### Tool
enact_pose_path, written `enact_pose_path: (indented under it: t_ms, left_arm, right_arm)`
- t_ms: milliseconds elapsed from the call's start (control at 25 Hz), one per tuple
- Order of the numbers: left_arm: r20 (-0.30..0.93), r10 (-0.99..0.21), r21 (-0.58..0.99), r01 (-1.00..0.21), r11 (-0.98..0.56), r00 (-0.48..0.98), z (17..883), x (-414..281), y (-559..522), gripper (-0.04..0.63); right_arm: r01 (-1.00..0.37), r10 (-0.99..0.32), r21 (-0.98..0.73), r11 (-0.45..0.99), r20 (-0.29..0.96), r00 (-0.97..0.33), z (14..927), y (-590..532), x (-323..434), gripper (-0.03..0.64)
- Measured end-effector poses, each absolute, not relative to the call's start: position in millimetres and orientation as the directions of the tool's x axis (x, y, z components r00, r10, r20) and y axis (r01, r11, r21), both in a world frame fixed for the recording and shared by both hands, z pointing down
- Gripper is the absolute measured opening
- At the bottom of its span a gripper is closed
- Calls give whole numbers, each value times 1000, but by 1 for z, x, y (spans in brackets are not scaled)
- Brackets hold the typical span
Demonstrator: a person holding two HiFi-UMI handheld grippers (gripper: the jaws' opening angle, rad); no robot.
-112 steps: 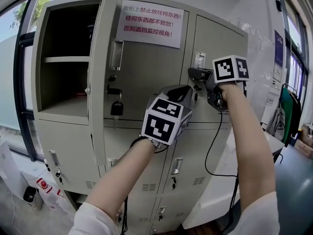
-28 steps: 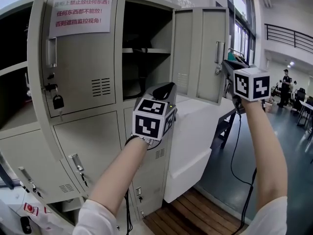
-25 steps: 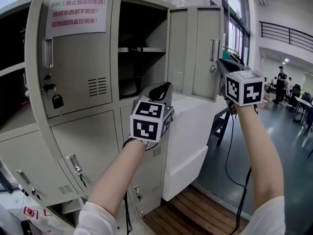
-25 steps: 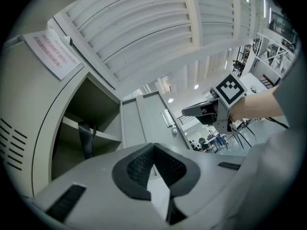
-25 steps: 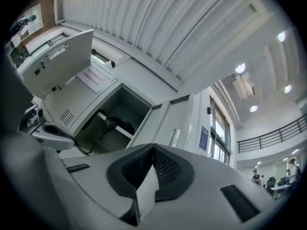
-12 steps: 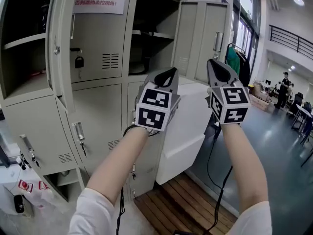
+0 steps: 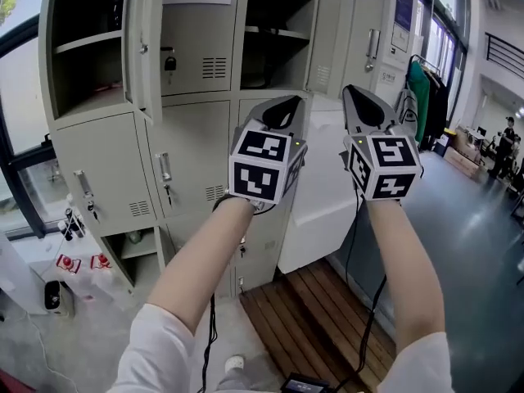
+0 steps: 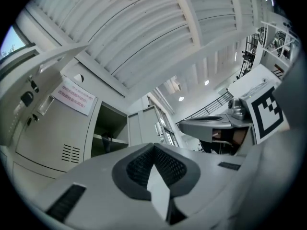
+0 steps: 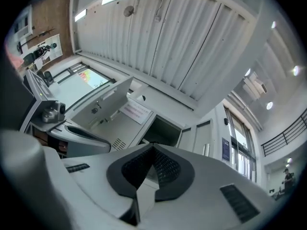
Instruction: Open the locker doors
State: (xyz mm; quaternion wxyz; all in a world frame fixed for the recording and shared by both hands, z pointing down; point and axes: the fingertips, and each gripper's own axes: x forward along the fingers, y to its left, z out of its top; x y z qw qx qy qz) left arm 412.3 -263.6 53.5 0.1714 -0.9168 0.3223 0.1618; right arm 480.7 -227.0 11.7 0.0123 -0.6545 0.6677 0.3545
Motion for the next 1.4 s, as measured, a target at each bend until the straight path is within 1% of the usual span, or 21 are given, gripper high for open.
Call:
enact_pose_path:
  t_ms: [160,480,600,720,920,1080,1240,1400]
  left_arm:
    - [-390,-561,-221,-665,-713,730,65,389,-238,20]
    - [-392,-584,-309,-700,-644,711,66,327,-203,20]
    - [-388,-586,-337,-701,-628,711,69,304,-193,20]
    - [-386,-596,-331,-709,-623,704,75,277,-187,20]
    - [-374,-619,-336,-723,-604,691,98,243,-188,20]
    - [-382,-620,-310,-727,-612,685,126,227,-192,20]
    - [-377,-617,-344,-722,-600,691,160,222,-187,20]
    - [-367,-597,-369,-701,-611,714,192,225,-176,20]
  right_arm:
    - [-901,-852,429,-66,-494,-173,21,-213,460,-14]
    - [-925,-834,377,51,-494,-247,37,-200,409,-14]
    - [-923,-822,371,97,-494,-285,39,-198,380,-14]
    - [-914,-810,382,135,-489,-324,46,-195,346,-14]
    - [-885,-816,437,163,-444,-370,72,-192,299,-14]
    - [-863,-824,467,192,-401,-400,106,-185,274,-14]
    - [-840,-835,497,217,-352,-424,142,-175,259,-14]
    - [-839,-842,496,225,-333,-423,173,-166,254,-14]
